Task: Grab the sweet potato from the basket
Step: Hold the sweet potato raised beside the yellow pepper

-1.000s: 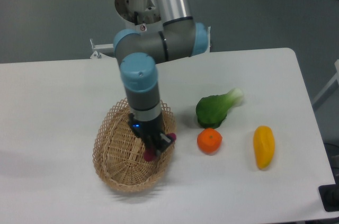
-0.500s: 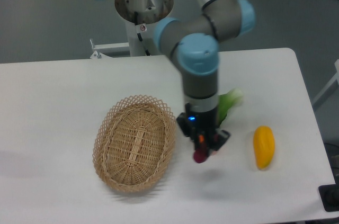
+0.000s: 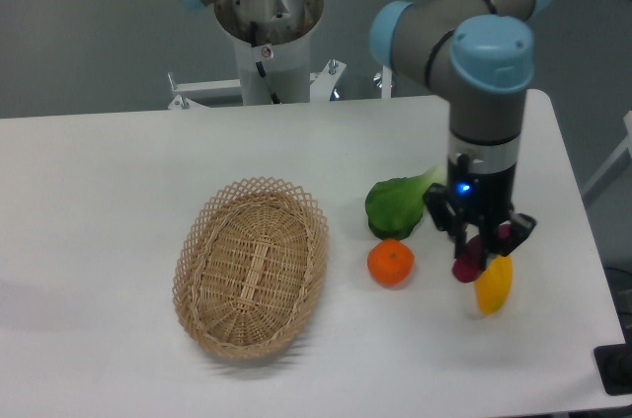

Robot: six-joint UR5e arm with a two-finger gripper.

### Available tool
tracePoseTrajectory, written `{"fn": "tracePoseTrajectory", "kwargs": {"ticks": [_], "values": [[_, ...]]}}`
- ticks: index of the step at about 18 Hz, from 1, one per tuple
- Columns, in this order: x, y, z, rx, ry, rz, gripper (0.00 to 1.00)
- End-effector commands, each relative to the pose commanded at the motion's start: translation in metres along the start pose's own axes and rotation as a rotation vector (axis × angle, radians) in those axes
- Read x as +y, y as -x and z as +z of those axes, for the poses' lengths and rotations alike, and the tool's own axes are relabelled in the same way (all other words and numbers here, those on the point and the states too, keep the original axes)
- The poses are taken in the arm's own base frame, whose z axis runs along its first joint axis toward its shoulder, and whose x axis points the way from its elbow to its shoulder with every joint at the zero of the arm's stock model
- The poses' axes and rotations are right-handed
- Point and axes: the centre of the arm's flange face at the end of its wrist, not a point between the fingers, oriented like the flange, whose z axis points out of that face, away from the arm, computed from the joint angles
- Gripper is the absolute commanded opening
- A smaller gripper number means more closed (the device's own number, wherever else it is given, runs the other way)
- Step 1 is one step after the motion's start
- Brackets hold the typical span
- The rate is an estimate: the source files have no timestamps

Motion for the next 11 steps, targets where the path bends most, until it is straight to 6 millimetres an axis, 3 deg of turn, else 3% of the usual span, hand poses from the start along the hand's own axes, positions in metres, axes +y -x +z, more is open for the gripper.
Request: {"fn": "tracePoseTrajectory", "kwargs": {"ticks": [11], "values": [[0.0097,0.0066,-0.0031,-0.009,0.004,-0.012,0.28]]}}
